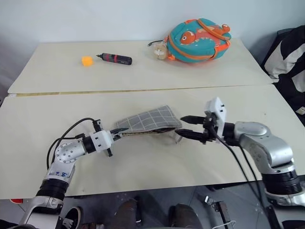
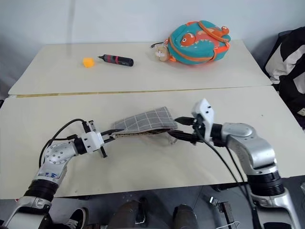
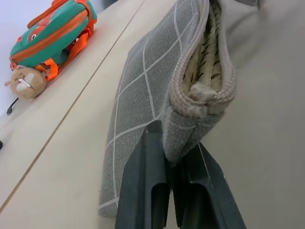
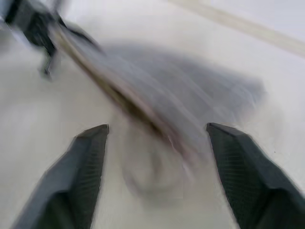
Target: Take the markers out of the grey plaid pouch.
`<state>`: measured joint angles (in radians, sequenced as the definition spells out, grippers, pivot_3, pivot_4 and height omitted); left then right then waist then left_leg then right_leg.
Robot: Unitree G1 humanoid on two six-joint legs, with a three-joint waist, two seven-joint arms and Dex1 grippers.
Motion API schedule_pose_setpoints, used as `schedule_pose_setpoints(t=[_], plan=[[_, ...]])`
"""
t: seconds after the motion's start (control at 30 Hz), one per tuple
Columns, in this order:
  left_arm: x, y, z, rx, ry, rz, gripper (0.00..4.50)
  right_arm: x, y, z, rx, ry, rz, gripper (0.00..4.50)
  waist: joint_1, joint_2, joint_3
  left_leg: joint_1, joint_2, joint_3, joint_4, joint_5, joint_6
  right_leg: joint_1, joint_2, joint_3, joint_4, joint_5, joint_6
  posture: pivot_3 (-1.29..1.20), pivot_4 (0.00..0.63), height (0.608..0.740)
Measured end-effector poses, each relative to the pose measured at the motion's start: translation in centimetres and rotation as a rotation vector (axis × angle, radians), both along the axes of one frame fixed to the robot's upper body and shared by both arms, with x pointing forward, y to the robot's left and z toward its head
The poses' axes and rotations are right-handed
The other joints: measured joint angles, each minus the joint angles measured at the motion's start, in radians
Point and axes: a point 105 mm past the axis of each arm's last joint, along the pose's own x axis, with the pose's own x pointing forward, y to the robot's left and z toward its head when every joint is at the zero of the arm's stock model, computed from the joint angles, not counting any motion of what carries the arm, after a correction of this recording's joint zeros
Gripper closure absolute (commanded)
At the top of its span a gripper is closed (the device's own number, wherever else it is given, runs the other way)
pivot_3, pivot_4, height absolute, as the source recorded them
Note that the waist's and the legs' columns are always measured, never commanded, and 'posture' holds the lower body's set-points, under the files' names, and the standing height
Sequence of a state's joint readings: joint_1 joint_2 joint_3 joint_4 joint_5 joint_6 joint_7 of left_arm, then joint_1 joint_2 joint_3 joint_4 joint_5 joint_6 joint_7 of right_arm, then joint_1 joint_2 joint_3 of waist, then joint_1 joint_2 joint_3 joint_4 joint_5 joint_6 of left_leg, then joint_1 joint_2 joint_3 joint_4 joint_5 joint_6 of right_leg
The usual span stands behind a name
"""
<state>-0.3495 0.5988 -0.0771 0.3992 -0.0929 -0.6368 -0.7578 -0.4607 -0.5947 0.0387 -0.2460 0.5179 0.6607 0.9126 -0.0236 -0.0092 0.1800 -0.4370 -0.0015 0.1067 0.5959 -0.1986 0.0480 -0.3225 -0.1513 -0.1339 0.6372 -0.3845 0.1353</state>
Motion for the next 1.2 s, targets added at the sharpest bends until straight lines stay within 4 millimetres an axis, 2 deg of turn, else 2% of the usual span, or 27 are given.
schedule_pose_setpoints(t=[0.13, 0.2, 0.23, 0.33, 0.43, 0.63, 0.77, 0.9, 1.07, 1.2], plan=[[0.5, -0.3, 0.1, -0.017, 0.036, 0.014, 4.5, -0.4, 4.9, 0.4, 0.084, -0.085, 0.012, 3.51, -0.002, 0.0, 0.0, -0.001, 0.0, -0.001, 0.0, 0.001, 0.0, 0.0, 0.001, 0.0, 0.001, 0.0, 0.0, 0.0, 0.15, 0.74], [0.7, -0.7, 0.5, -0.027, 0.031, 0.013, 4.5, -0.6, 6.1, 0.3, 0.08, -0.121, 0.014, 4.23, 0.002, 0.0, 0.0, -0.001, -0.002, -0.002, 0.0, 0.001, 0.0, 0.0, 0.0, 0.0, 0.001, 0.0, 0.0, 0.0, 0.15, 0.74], [0.8, -0.7, 0.6, -0.036, 0.031, 0.019, 4.5, -0.6, 6.4, 0.2, 0.039, -0.178, 0.004, 4.46, 0.005, 0.0, 0.0, -0.001, -0.002, -0.002, 0.0, 0.001, 0.001, 0.0, 0.0, 0.0, 0.001, 0.0, 0.001, 0.0, 0.15, 0.74], [0.9, -0.6, 0.9, -0.047, 0.031, 0.03, 4.5, -0.6, 6.0, -1.3, -0.1, -0.298, 0.001, 4.46, 0.011, 0.0, 0.0, -0.001, -0.002, -0.001, 0.0, 0.001, 0.001, 0.0, 0.0, 0.001, 0.0, 0.001, 0.001, 0.0, 0.15, 0.74], [0.8, -0.9, 1.4, -0.053, 0.014, 0.022, 4.5, -0.3, 5.7, -2.3, -0.143, -0.328, -0.01, 4.46, 0.011, 0.0, 0.0, -0.001, -0.002, -0.001, 0.0, 0.002, 0.0, 0.0, 0.001, 0.001, 0.0, 0.001, 0.001, 0.0, 0.15, 0.74], [0.8, -1.1, 1.4, -0.061, 0.015, 0.019, 4.5, 0.4, 5.3, -2.7, -0.19, -0.383, -0.031, 4.46, 0.01, 0.0, 0.0, -0.001, -0.002, -0.001, 0.0, 0.002, 0.0, 0.0, 0.001, 0.001, 0.001, 0.001, 0.001, 0.0, 0.15, 0.74], [0.7, -1.2, 1.3, -0.037, 0.005, 0.015, 4.5, 0.5, 6.1, -2.3, -0.136, -0.361, -0.035, 4.46, 0.01, 0.0, 0.0, -0.001, -0.002, -0.001, 0.0, 0.002, 0.0, 0.0, 0.001, 0.001, 0.001, 0.001, 0.001, 0.0, 0.15, 0.74], [0.7, -1.3, 1.3, -0.038, 0.001, 0.011, 4.5, 0.9, 6.0, -1.6, -0.126, -0.364, -0.053, 4.46, 0.015, 0.0, 0.0, -0.001, -0.002, -0.002, 0.0, 0.002, 0.0, 0.0, 0.001, 0.001, 0.001, 0.001, 0.001, 0.0, 0.15, 0.74], [0.3, -2.7, 1.8, -0.055, -0.019, -0.028, 4.5, 3.1, 5.4, -2.3, -0.245, -0.45, -0.16, 4.46, 0.019, 0.0, 0.0, -0.001, -0.002, -0.001, 0.001, 0.002, 0.0, 0.0, 0.001, 0.001, 0.002, 0.001, 0.001, 0.0, 0.15, 0.74], [0.3, -3.2, 2.1, -0.068, -0.015, -0.031, 4.5, 3.5, 6.0, -3.0, -0.399, -0.604, -0.137, 4.46, 0.017, 0.0, 0.0, -0.001, -0.002, -0.001, 0.001, 0.003, 0.0, 0.0, 0.002, 0.001, 0.003, 0.001, 0.001, 0.0, 0.15, 0.74]])
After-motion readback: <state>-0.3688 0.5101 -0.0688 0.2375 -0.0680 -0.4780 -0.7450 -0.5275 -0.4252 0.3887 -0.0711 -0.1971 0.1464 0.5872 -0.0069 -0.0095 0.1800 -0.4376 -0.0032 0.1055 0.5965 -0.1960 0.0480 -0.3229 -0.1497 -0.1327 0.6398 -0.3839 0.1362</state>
